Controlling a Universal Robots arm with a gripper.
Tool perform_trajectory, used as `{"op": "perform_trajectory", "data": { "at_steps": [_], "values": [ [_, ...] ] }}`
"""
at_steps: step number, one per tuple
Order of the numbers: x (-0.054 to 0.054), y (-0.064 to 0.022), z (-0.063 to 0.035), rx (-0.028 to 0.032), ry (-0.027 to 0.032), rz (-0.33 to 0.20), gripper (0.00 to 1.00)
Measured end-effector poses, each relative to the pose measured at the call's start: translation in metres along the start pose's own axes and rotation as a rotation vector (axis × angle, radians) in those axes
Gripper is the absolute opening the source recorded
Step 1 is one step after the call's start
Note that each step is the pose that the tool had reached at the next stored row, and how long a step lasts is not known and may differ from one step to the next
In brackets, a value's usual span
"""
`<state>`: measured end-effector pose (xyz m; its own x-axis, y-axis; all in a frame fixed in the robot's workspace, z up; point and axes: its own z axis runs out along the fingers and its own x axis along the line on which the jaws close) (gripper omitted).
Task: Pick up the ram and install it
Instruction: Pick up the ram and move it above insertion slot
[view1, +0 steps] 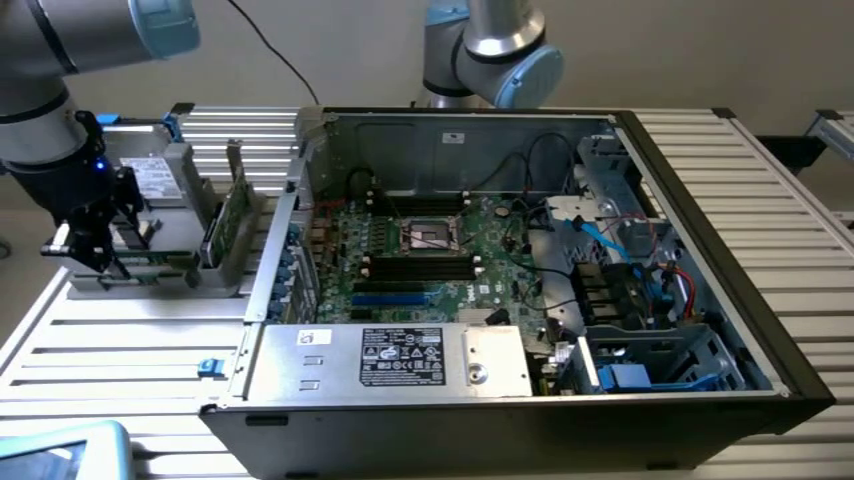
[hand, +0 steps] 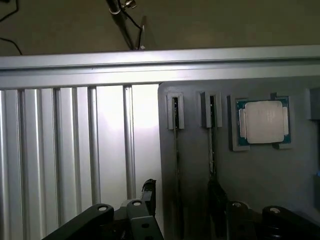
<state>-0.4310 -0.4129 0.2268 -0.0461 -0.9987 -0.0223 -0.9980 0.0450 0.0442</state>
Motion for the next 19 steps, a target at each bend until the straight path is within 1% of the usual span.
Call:
{"op": "perform_trajectory", "data": {
  "at_steps": [13,14,15,16,17,19],
  "values": [
    [0.001,-0.0019,0.023,0.0,0.0,0.0,0.55],
    [0.001,-0.002,0.0243,0.0001,-0.0001,0.0,0.53],
    [0.001,-0.002,0.0252,0.0,0.0,0.0,0.46],
    [0.001,-0.002,0.0258,-0.0001,0.0,0.0,0.46],
    [0.001,-0.002,0.0259,-0.0002,0.0001,0.0,0.39],
    [0.001,-0.002,0.0259,-0.0003,0.0002,0.0,0.39]
  ]
}}
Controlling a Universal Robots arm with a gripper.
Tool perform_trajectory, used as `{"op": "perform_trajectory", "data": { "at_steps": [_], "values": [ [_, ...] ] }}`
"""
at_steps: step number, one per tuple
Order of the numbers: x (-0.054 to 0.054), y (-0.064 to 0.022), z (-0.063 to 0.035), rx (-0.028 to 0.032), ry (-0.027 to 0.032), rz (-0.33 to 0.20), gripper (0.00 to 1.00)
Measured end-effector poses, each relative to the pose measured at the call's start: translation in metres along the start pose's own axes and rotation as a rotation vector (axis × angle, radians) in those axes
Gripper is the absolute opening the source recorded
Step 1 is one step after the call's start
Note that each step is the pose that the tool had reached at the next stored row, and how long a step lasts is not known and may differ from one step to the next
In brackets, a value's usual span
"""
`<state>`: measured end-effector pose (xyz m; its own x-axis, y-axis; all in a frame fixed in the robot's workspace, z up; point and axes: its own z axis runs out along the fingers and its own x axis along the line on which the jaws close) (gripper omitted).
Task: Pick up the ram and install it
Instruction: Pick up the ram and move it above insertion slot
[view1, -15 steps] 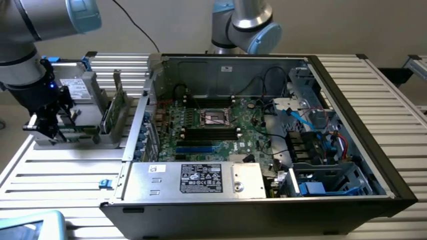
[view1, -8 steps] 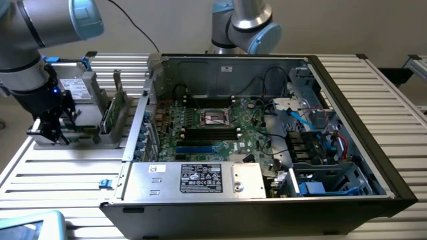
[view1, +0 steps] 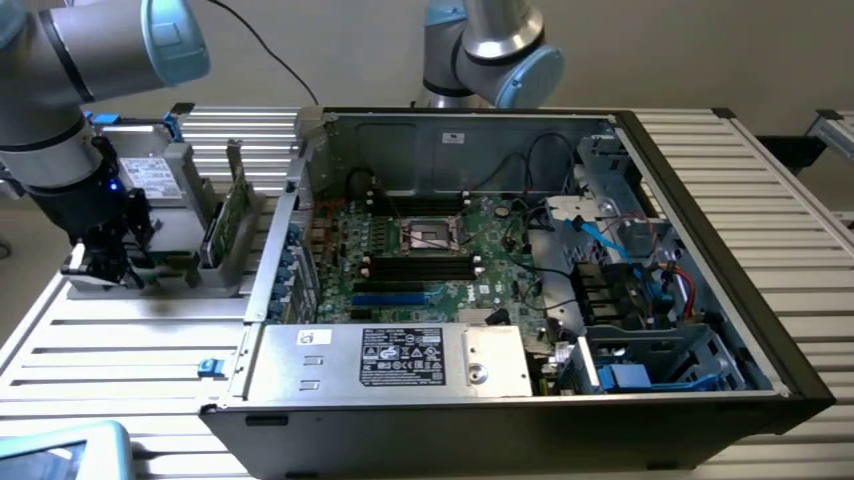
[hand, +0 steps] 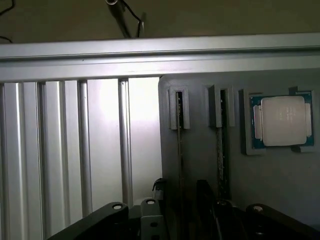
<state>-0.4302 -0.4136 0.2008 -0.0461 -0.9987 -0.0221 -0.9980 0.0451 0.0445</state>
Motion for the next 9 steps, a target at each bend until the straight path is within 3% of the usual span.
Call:
{"op": "perform_trajectory", "data": {
  "at_steps": [9],
  "values": [
    [0.0,-0.0006,0.0038,0.0003,-0.0001,0.0,0.39]
  ]
}}
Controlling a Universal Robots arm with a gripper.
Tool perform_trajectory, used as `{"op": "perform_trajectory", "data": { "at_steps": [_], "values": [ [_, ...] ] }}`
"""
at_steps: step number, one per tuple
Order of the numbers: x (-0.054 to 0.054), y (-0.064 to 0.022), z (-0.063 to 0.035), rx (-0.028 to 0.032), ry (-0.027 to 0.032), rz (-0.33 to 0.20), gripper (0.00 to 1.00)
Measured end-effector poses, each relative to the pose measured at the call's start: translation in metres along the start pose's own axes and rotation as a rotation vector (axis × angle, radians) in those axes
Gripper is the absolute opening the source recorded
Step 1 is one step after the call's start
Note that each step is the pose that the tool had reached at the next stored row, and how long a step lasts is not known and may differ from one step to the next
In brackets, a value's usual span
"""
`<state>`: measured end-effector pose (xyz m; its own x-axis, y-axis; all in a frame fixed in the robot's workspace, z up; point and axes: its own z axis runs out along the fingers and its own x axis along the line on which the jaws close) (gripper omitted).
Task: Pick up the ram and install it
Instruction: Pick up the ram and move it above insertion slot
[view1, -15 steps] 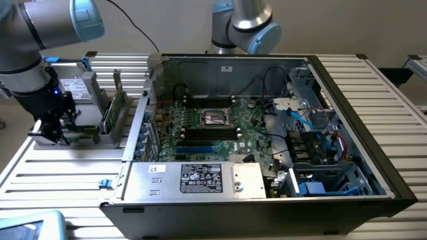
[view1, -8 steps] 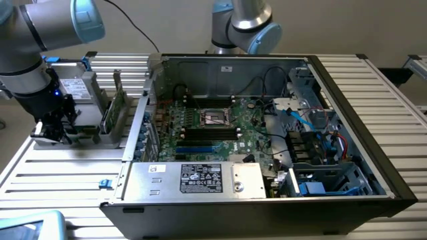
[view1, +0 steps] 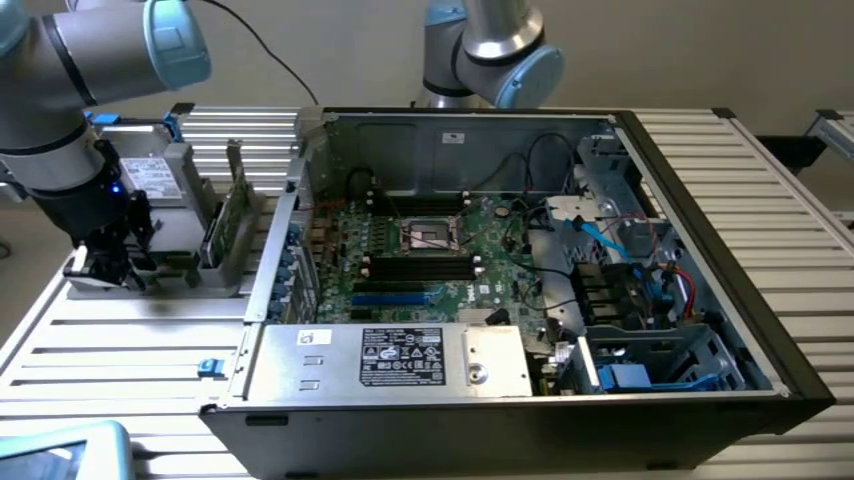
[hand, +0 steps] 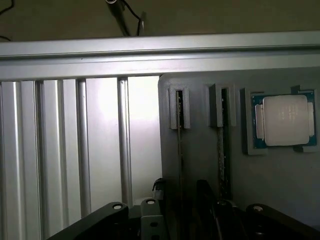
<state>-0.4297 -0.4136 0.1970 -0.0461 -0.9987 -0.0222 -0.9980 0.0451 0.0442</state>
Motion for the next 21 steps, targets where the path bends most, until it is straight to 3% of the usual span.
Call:
{"op": "perform_trajectory", "data": {
  "at_steps": [5,8,10,11,18,21],
  "values": [
    [0.0,-0.0003,0.0016,0.0008,-0.0001,0.0,0.39],
    [0.0,-0.0003,0.0017,0.0039,-0.0004,0.0,0.31],
    [0.0,-0.0002,0.0009,0.0109,-0.0012,0.0,0.18],
    [0.0,-0.0001,-0.0009,0.0132,-0.0013,0.0,0.15],
    [0.0,0.0006,-0.0169,0.0246,-0.0031,-0.001,0.15],
    [-0.001,0.0009,-0.0231,0.0266,-0.0074,-0.001,0.15]
  ]
}}
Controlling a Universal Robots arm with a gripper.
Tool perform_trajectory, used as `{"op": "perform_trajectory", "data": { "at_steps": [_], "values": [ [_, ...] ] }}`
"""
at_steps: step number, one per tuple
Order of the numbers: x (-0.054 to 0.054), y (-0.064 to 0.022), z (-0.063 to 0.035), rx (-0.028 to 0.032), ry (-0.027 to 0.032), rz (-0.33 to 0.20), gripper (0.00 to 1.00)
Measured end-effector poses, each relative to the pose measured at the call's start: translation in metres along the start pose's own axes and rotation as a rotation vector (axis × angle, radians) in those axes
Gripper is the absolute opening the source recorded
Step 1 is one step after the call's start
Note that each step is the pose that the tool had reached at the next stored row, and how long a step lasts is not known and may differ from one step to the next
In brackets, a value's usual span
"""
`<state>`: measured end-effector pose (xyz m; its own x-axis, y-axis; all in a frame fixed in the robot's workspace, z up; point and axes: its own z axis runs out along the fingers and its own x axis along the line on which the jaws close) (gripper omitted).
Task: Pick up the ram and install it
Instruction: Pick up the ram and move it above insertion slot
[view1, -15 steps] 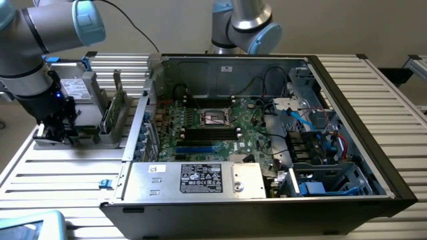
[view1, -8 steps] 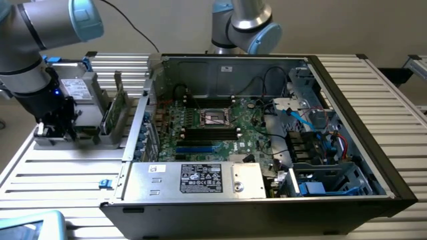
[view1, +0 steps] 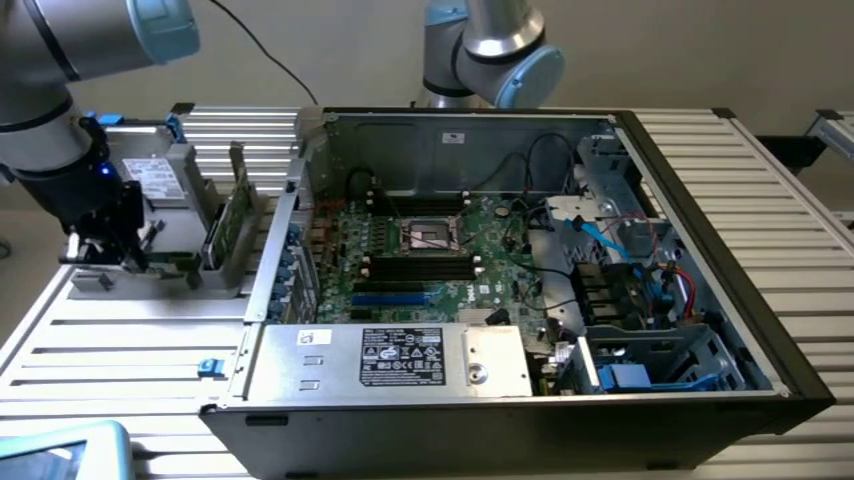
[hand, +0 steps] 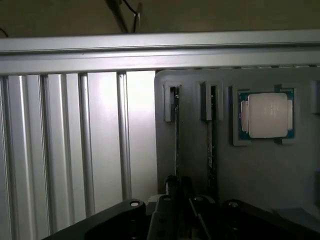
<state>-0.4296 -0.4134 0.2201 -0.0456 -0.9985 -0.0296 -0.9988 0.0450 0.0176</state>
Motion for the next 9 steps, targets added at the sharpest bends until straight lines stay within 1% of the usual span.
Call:
{"op": "perform_trajectory", "data": {
  "at_steps": [5,7,9],
  "values": [
    [-0.001,0.0003,-0.01,0.0009,-0.0102,0.0,0.15],
    [-0.001,0.0004,-0.0142,0.0008,-0.0119,0.0,0.15],
    [-0.002,0.0006,-0.0198,0.0008,-0.012,-0.001,0.15]
  ]
}}
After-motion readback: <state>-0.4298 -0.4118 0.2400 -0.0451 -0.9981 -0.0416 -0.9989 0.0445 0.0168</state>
